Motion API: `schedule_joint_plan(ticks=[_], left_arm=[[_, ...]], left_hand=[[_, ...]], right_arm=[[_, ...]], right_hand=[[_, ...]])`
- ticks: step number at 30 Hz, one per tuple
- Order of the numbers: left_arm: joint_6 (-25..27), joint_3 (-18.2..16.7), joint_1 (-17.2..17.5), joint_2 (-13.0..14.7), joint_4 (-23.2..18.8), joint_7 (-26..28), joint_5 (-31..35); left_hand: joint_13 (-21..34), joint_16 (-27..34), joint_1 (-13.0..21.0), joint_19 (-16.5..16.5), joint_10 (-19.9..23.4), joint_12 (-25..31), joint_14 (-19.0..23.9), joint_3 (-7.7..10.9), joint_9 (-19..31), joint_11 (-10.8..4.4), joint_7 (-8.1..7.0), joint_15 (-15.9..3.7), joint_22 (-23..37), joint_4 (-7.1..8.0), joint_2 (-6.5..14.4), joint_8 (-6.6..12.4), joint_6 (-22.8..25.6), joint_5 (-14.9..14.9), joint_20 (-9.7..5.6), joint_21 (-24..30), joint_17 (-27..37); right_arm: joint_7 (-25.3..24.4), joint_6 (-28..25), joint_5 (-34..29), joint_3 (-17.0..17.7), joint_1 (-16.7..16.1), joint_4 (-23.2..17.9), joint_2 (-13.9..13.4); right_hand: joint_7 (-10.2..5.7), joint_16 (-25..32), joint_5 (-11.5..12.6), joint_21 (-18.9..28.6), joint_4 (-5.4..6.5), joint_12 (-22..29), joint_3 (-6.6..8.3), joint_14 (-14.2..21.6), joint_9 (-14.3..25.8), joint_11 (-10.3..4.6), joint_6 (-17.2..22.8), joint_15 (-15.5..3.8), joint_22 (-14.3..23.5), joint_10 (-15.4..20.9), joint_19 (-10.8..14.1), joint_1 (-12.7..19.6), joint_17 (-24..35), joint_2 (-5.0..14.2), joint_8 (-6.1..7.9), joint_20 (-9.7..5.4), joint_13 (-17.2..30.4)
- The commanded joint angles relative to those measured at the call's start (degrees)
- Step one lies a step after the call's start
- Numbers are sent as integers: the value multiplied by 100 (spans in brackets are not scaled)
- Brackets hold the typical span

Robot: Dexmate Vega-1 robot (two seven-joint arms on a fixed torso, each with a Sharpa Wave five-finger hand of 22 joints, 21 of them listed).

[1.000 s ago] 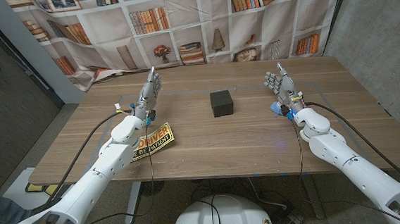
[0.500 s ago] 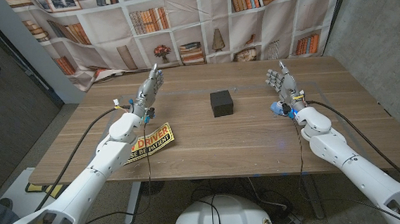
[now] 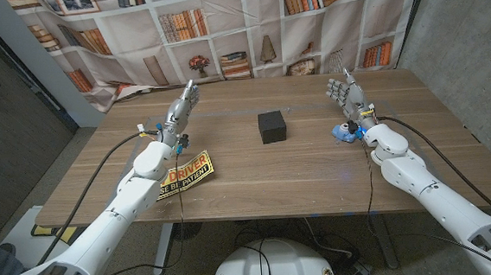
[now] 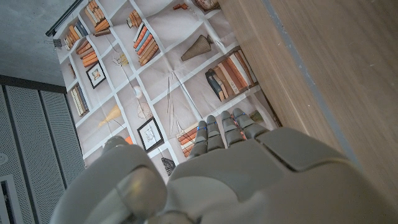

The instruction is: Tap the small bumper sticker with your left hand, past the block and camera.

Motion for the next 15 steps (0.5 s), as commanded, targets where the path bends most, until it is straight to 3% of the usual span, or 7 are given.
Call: schedule_joint_plan(ticks=[1,15], left_arm=[[-112,14,152,193,-165,32,118],[-338,-30,557,447,-356,173,259]], left_hand=[[14,19,44,57,49,40,87,4,14,-12,-1,4,-4,-20,-16,13,35,-16,1,35,21],[16,5,109,147,125,21,180,-8,16,-33,1,-27,-7,-51,-19,11,150,-32,1,24,20]], right_arm=[[42,-112,-40,44,-84,-298,-213],[-148,-370,38,171,-528,-929,-456]], right_hand=[[-10,13,27,-25,-16,20,33,32,21,-8,41,9,20,74,44,53,21,25,24,3,17],[-8,8,26,-56,-18,13,26,38,21,-11,51,15,21,74,55,50,22,28,24,6,18]])
